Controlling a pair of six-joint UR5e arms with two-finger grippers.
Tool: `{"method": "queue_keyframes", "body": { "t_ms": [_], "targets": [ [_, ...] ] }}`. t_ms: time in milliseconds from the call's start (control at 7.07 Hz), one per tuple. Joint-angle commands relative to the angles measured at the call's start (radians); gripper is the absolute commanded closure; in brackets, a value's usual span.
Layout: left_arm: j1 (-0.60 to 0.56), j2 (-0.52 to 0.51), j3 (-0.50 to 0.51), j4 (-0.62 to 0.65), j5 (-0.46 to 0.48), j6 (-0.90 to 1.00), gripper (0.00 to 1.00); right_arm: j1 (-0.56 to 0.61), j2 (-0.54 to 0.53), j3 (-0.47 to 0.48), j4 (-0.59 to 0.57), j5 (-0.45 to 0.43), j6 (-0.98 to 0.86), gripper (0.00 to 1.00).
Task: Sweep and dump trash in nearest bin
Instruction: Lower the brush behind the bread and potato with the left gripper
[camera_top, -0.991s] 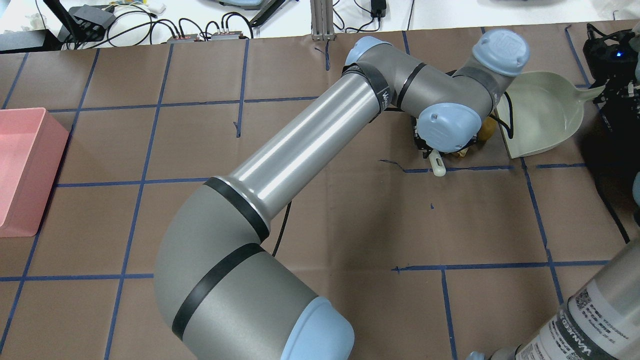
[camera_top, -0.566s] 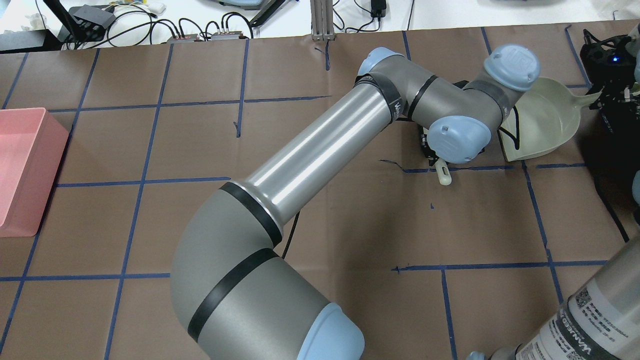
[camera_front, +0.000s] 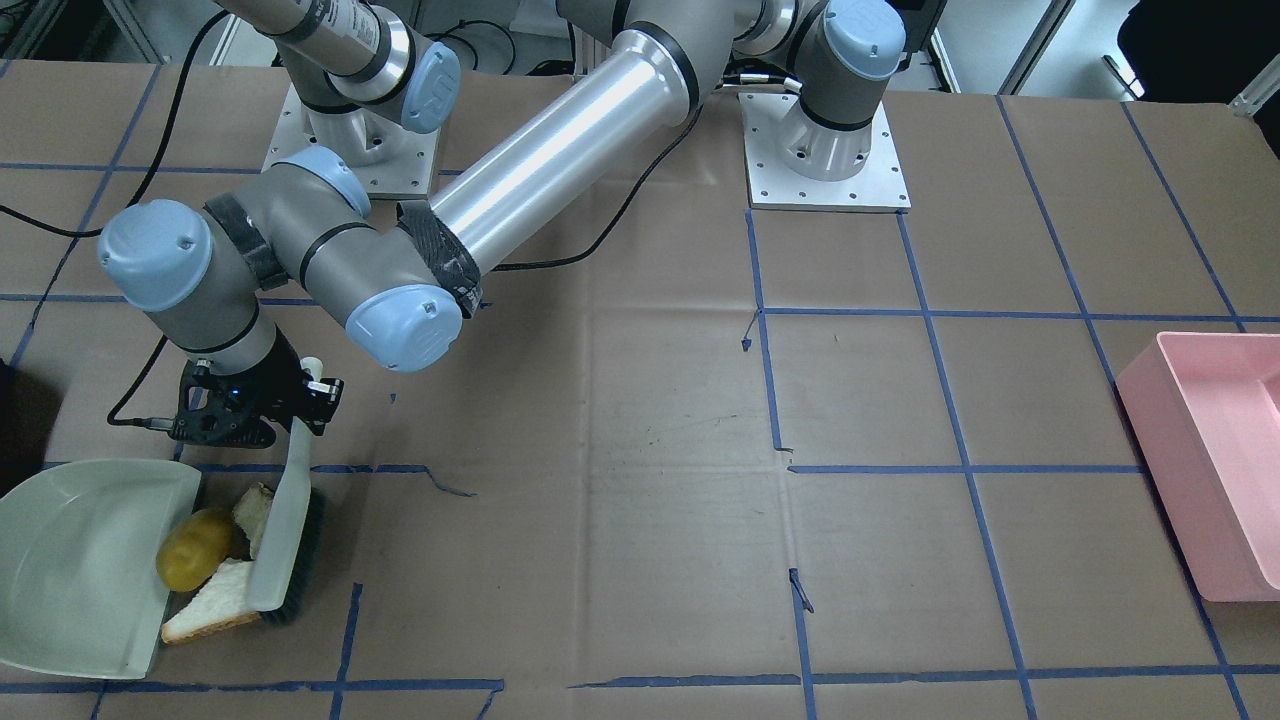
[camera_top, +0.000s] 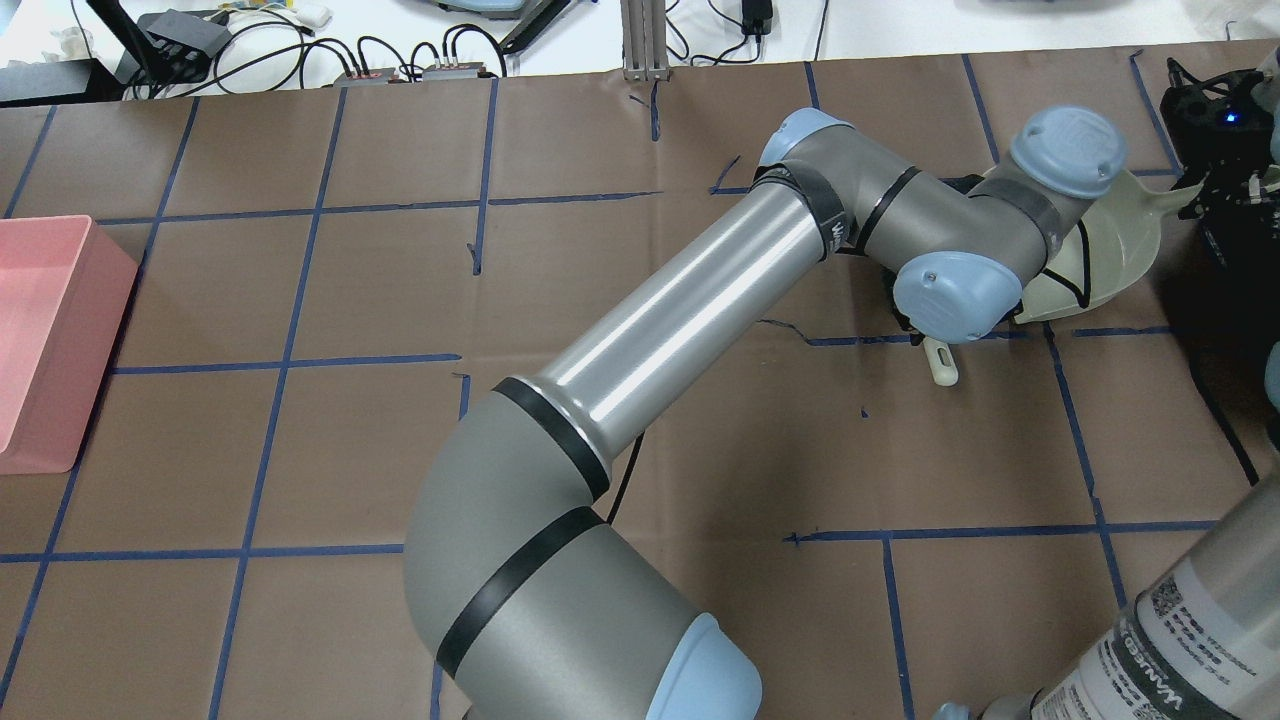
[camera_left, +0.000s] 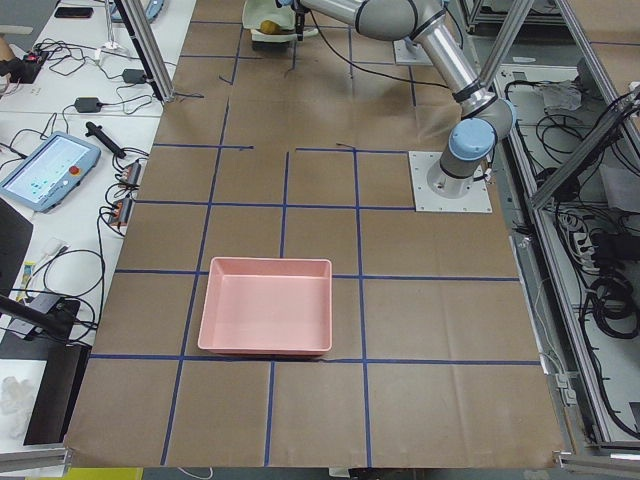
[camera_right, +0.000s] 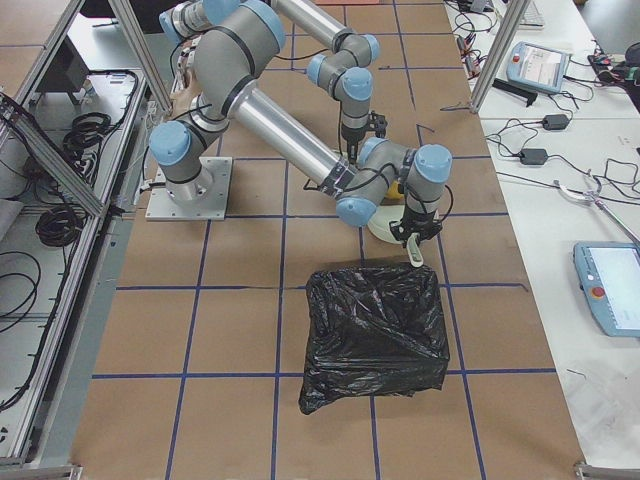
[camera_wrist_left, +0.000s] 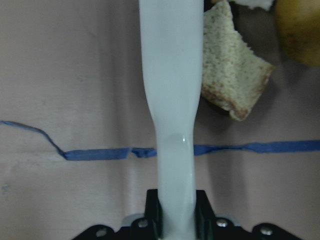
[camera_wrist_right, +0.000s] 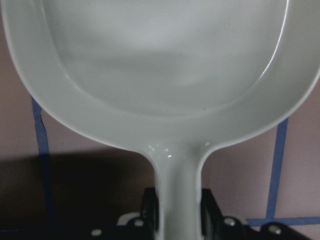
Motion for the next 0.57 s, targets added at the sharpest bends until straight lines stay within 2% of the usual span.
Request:
{"method": "queue_keyframes", "body": {
  "t_ms": [0,283,425],
  "targets": [
    [-0.016,-0.026,0.069,-0.003,-0.09,-0.004,1.0,0.001,-0.001,0.0,0.001,0.0,0.001,1.0],
    [-0.036,-0.086,0.161,0.004,-0.163,-0.005,1.0,0.001,-0.003,0.0,0.016,0.0,0.004,1.0],
    [-0.041,-0.099,0.175,0.019,-0.237,-0.004,1.0,0.001,-0.006,0.0,0.022,0.0,0.013,1.0]
  ]
}}
